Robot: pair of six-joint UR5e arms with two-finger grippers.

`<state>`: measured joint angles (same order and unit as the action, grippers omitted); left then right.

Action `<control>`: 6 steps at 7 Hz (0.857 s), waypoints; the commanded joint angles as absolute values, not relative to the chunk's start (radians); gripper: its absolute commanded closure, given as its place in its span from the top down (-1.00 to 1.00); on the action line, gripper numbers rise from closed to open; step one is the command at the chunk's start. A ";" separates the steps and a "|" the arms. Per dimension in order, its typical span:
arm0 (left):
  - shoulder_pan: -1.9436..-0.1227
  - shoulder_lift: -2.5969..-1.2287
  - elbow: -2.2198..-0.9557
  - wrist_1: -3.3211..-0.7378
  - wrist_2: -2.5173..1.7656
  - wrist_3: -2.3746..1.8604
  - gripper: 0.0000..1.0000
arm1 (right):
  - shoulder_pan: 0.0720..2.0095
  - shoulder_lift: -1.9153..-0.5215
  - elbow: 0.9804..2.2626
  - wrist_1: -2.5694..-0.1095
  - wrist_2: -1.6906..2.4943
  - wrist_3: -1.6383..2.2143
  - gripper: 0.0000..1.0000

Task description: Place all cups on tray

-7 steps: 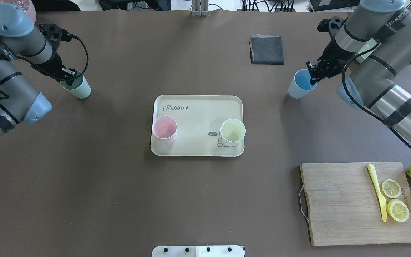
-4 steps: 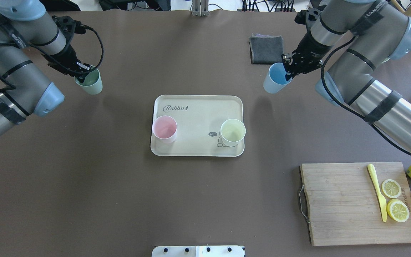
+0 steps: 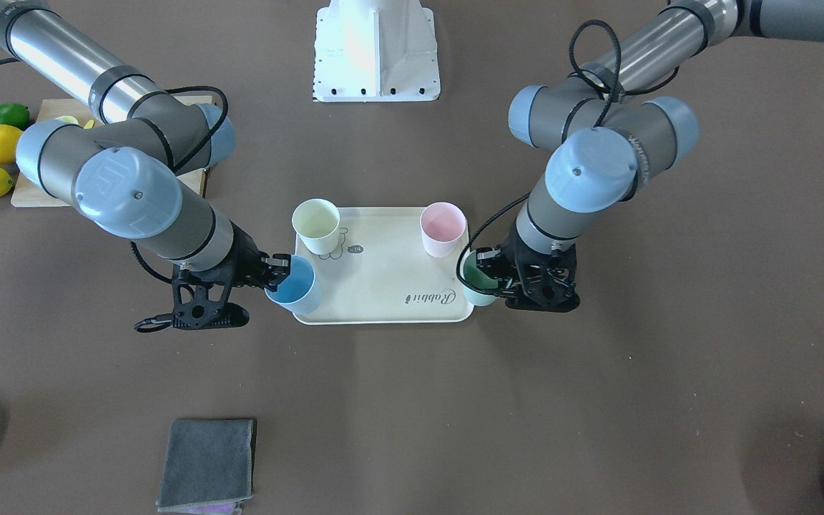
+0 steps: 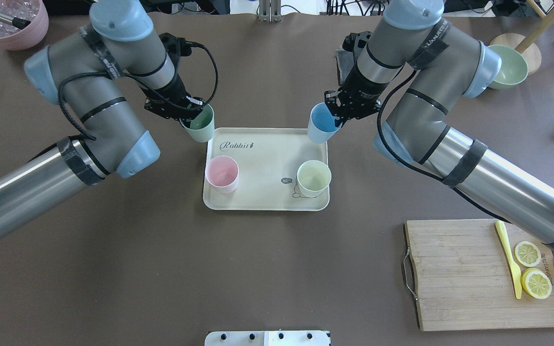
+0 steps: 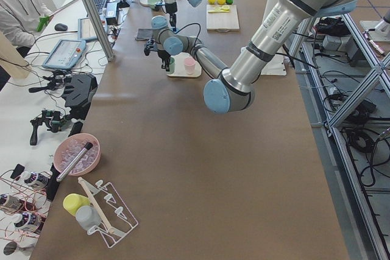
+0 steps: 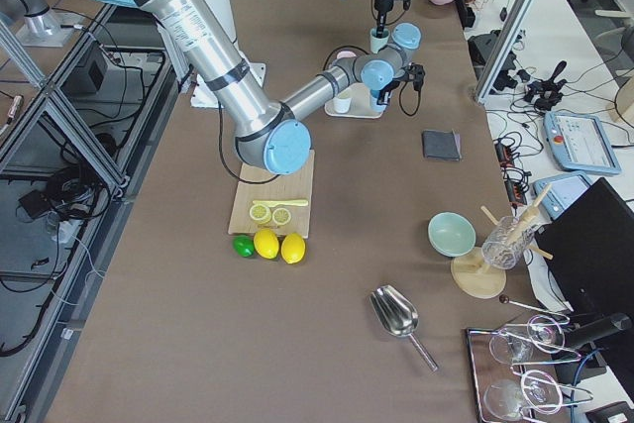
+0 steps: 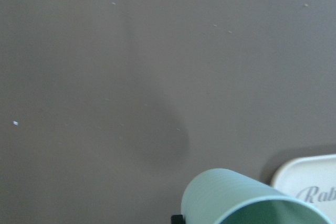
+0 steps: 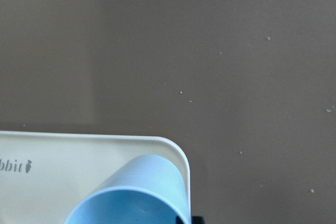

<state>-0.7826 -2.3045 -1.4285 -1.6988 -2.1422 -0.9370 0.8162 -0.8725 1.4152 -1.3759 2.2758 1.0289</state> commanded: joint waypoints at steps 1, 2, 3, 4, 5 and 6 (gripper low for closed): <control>-0.721 -2.335 -1.364 -1.796 -2.086 -1.023 -1.00 | 0.750 -0.874 1.411 -1.371 2.197 1.040 -1.00; -0.716 -2.338 -1.362 -1.796 -2.086 -1.025 -1.00 | 0.747 -0.871 1.411 -1.371 2.197 1.040 -0.51; -0.707 -2.336 -1.359 -1.798 -2.085 -1.023 -0.18 | 0.746 -0.871 1.411 -1.370 2.198 1.039 0.98; -0.707 -2.336 -1.362 -1.796 -2.086 -1.023 0.96 | 0.747 -0.873 1.414 -1.370 2.204 1.034 1.00; -0.715 -2.332 -1.374 -1.795 -2.088 -1.014 0.97 | 0.773 -0.880 1.416 -1.370 2.221 1.022 1.00; -0.770 -2.321 -1.405 -1.783 -2.097 -1.009 0.97 | 0.852 -0.900 1.452 -1.377 2.311 1.009 1.00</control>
<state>-0.7272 -2.3304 -1.3783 -1.7922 -2.0895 -1.0156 0.7850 -0.8828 1.4243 -1.3716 2.2380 1.0230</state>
